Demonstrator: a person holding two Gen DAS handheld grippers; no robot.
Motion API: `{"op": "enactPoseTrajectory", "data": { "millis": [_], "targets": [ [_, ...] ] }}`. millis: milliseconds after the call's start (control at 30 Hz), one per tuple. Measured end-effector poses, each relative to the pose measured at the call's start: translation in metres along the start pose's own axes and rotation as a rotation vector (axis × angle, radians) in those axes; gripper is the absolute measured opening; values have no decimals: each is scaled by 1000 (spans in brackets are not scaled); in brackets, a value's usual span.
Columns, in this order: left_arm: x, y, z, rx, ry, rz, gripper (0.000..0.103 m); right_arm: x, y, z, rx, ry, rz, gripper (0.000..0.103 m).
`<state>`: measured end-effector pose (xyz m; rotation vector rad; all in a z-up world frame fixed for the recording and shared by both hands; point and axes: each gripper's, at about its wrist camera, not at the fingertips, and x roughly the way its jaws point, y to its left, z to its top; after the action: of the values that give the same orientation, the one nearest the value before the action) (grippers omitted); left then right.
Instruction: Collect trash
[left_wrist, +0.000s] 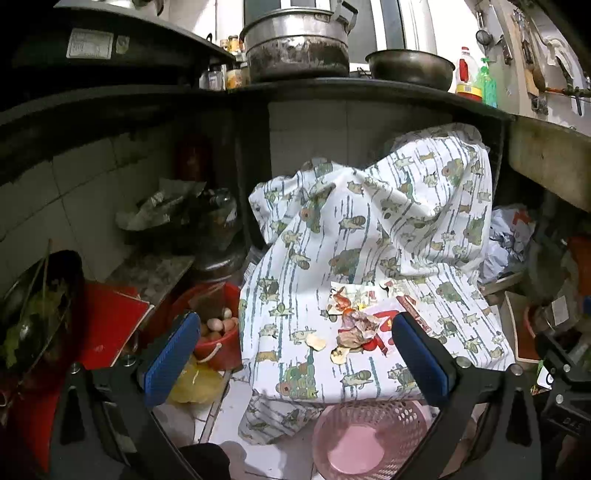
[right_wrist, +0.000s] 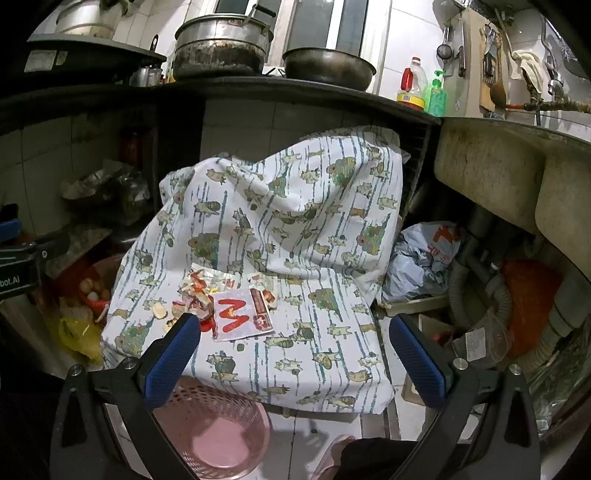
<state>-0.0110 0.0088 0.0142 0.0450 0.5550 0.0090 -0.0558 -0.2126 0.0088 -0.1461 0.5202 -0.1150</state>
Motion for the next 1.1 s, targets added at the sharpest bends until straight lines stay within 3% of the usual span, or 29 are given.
{"op": "enactPoseTrajectory", "data": {
  "millis": [1100],
  "targets": [
    [12,9,-1,-39,57,-7,103,6,1,-2,11,29,19,103]
  ]
}}
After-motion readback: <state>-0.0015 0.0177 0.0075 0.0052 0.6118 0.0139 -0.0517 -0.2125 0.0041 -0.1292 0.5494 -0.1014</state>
